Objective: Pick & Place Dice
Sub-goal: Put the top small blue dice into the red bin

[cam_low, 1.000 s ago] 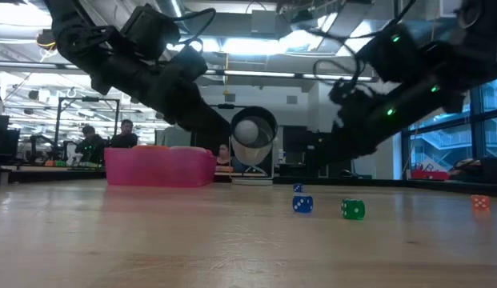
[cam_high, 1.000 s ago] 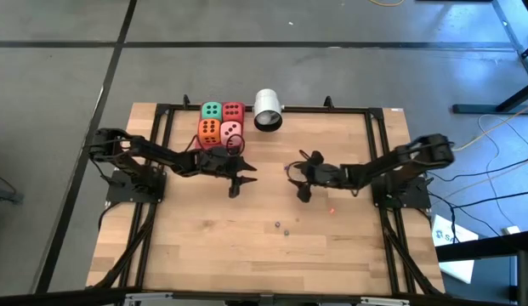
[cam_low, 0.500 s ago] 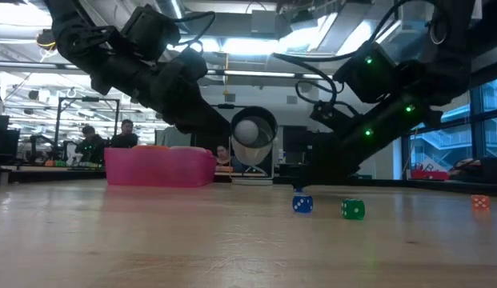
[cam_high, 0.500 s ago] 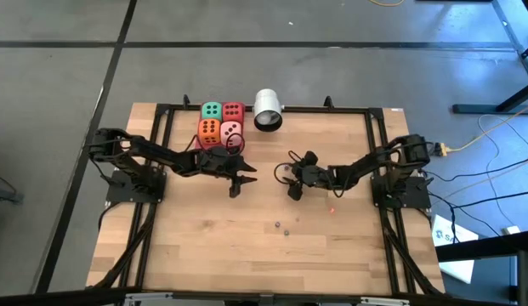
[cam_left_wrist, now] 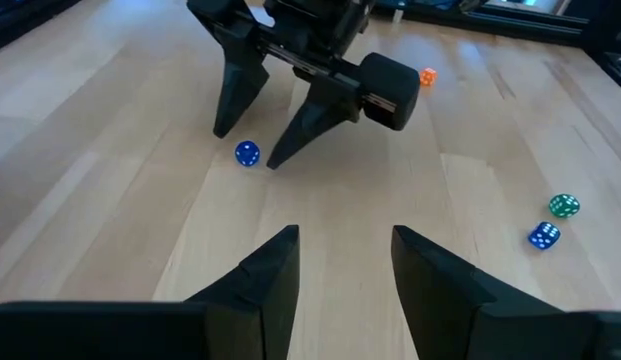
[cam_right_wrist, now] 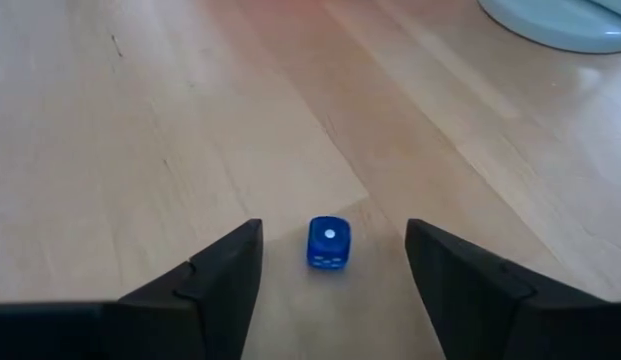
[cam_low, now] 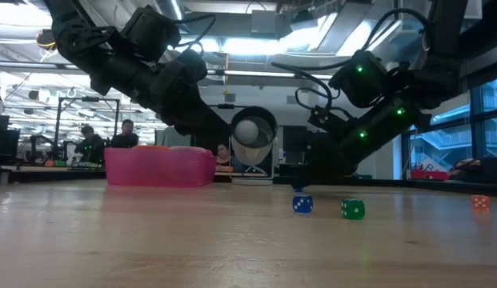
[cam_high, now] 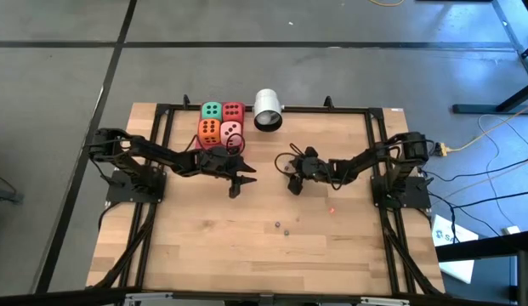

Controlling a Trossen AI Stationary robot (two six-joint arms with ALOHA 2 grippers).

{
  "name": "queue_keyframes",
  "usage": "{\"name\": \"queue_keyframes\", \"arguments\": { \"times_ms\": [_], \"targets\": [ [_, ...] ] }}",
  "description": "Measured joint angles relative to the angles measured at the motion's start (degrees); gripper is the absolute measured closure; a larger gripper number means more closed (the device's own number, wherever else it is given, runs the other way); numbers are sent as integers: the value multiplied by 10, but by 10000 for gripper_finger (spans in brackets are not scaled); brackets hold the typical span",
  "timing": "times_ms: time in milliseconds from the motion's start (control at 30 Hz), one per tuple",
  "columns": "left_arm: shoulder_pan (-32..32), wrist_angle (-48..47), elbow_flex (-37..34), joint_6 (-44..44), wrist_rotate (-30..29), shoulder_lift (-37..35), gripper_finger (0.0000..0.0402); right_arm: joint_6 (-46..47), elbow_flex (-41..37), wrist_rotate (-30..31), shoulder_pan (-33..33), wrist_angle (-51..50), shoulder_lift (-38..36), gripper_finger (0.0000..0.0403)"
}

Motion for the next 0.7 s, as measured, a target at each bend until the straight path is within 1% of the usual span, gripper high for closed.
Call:
{"name": "queue_keyframes", "arguments": {
  "times_ms": [400, 700],
  "targets": [
    [0, 0, 0, 0, -2, 0, 253, 1, 0, -3, -1, 0, 0, 163],
    [0, 0, 0, 0, -2, 0, 254, 1, 0, -11, -1, 0, 0, 191]
  ]
}}
